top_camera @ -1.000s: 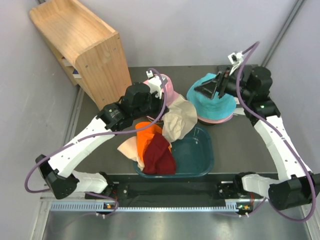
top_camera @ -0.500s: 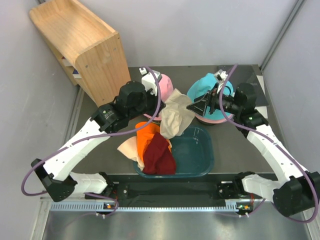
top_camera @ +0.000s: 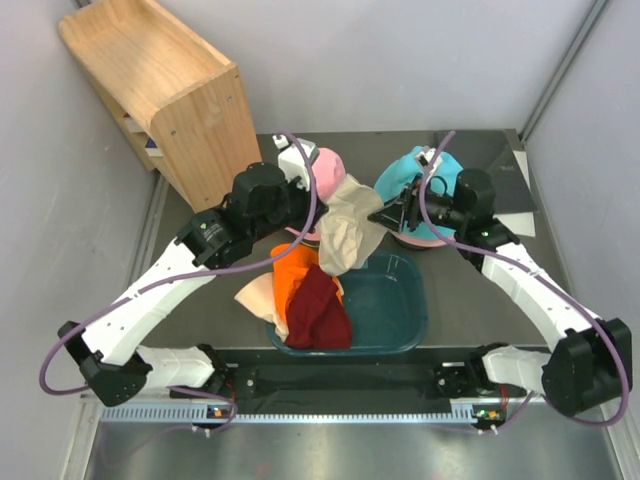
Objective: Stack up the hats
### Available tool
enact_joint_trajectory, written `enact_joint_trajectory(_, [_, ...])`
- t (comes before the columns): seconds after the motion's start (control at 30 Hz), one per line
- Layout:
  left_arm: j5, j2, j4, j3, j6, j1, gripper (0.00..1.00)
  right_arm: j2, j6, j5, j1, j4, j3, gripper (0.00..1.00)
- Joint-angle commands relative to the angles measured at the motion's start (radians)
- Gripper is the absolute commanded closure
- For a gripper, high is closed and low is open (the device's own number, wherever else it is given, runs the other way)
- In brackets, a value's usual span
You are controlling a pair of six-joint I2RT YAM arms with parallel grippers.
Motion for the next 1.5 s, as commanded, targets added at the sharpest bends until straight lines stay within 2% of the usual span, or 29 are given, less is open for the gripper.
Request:
enact_joint_trajectory(0.0, [-0.042, -0.027, 0.060, 0.031, -0.021, 0.003, 1.00, 0.064, -0.006, -0.079, 0.020, 0.012, 0.047, 0.63])
enact_joint_trajectory(0.1, [-0.124, -0.007, 0.034, 0.057, -0.033, 0.003, 1.00, 0.119, -0.007, -0.102, 0.020, -0.077, 0.120, 0.86])
enact_joint_trajectory(0.3, [-0.270, 0.050, 0.032, 0.115, -0.039, 0.003, 1.00, 0.100, 0.006, -0.061, 0.013, -0.308, 0.271, 0.97])
enact_joint_trajectory(0.33, [-0.264, 0.064, 0.037, 0.127, -0.032, 0.003, 1.00, 0.090, 0.006, -0.045, 0.001, -0.362, 0.313, 1.00])
enact_joint_trajectory(0.47, [-0.236, 0.153, 0.066, 0.199, -0.015, 0.003, 1.00, 0.054, 0.041, 0.004, -0.047, -0.430, 0.393, 1.00])
enact_joint_trajectory(0.5, [-0.230, 0.168, 0.084, 0.224, -0.018, 0.003, 0.96, 0.046, 0.060, 0.004, -0.061, -0.428, 0.401, 1.00])
enact_joint_trajectory(0.57, [-0.208, 0.202, 0.104, 0.242, -0.013, 0.003, 0.82, 0.049, 0.125, 0.007, -0.110, -0.424, 0.429, 1.00])
enact_joint_trajectory(0.6, [-0.204, 0.214, 0.112, 0.265, -0.012, 0.003, 0.61, 0.058, 0.152, 0.008, -0.130, -0.421, 0.444, 1.00])
enact_joint_trajectory(0.63, [-0.202, 0.223, 0.112, 0.276, -0.012, 0.003, 0.48, 0.063, 0.182, 0.015, -0.163, -0.413, 0.447, 1.00])
enact_joint_trajectory(0.7, [-0.210, 0.243, 0.112, 0.295, -0.013, 0.003, 0.29, 0.076, 0.271, 0.013, -0.196, -0.369, 0.440, 1.00])
enact_joint_trajectory(0.83, [-0.245, 0.243, 0.113, 0.290, -0.007, 0.004, 0.05, 0.113, 0.361, 0.013, -0.259, -0.315, 0.424, 1.00])
enact_joint_trajectory(0.87, [-0.254, 0.237, 0.113, 0.289, -0.003, 0.003, 0.02, 0.124, 0.385, 0.009, -0.272, -0.310, 0.424, 1.00])
enact_joint_trajectory(1.1, [-0.319, 0.208, 0.113, 0.266, 0.013, 0.006, 0.01, 0.176, 0.446, -0.016, -0.328, -0.275, 0.421, 1.00])
enact_joint_trajectory(1.23, [-0.342, 0.194, 0.135, 0.244, 0.005, 0.011, 0.01, 0.208, 0.522, -0.004, -0.290, -0.171, 0.430, 1.00])
enact_joint_trajectory(1.47, [-0.354, 0.187, 0.144, 0.236, 0.004, 0.020, 0.01, 0.284, 0.609, 0.019, -0.224, -0.061, 0.538, 1.00])
